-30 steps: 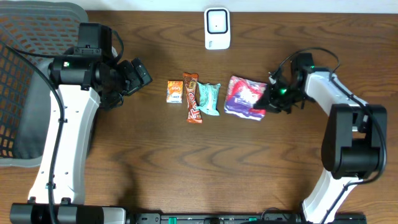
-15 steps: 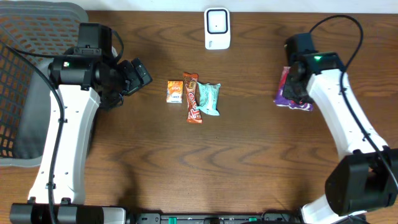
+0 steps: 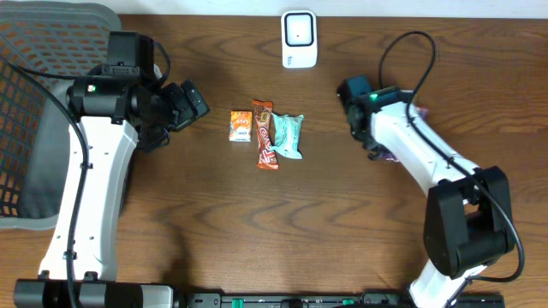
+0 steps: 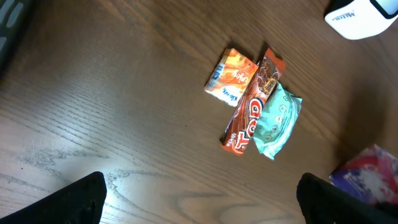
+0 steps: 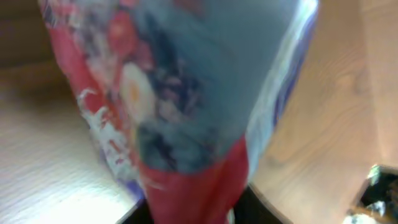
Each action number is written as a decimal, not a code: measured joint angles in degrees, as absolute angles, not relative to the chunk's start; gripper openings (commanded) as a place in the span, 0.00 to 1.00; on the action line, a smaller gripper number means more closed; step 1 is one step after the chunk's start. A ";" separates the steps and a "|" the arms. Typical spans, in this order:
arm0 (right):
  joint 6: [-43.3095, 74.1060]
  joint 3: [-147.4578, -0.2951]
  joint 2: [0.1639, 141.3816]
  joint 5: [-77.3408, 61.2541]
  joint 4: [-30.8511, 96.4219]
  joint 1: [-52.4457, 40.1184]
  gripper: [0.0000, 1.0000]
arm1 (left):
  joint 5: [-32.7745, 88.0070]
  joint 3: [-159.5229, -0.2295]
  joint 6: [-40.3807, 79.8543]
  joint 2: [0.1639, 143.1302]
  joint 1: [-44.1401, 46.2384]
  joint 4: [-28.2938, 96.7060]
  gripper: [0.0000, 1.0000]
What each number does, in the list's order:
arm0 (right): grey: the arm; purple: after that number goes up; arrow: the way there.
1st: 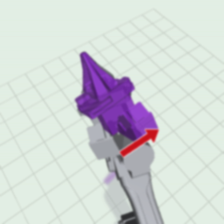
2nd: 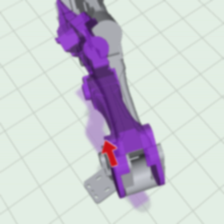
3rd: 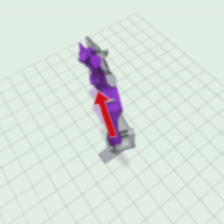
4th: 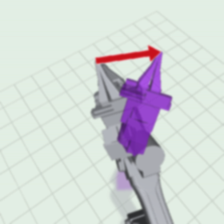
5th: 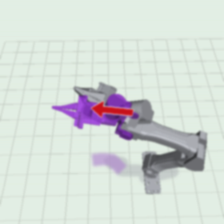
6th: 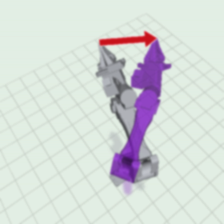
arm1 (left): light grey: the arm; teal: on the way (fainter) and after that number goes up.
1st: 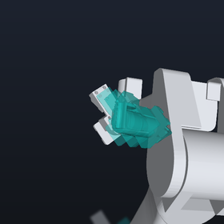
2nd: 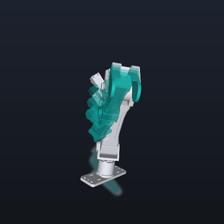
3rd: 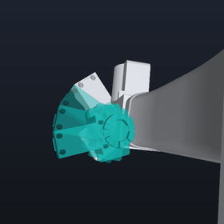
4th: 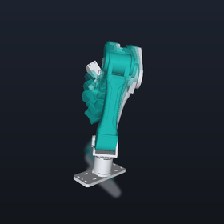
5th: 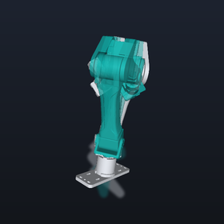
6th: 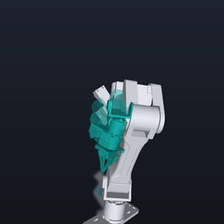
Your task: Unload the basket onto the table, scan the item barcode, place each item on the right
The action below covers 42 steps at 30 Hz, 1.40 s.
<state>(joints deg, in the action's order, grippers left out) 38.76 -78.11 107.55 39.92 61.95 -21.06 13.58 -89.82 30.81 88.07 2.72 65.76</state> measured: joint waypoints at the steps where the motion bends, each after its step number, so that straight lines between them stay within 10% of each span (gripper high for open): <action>1: 38.94 -78.11 107.55 39.09 60.84 -22.17 0.48 | 13.58 -89.82 30.81 88.07 2.72 65.73 0.98; 20: 23.33 -98.00 108.60 8.60 63.22 -21.32 0.89 | 13.61 -89.82 30.81 88.07 2.72 65.73 0.98; 28: 14.11 -97.47 108.60 5.30 67.22 -10.11 0.23 | 13.58 -89.82 30.81 88.07 2.72 65.73 0.98; 42: 12.40 -80.01 108.71 8.16 44.05 0.25 0.31 | 13.58 -89.82 30.81 88.07 2.72 65.73 0.98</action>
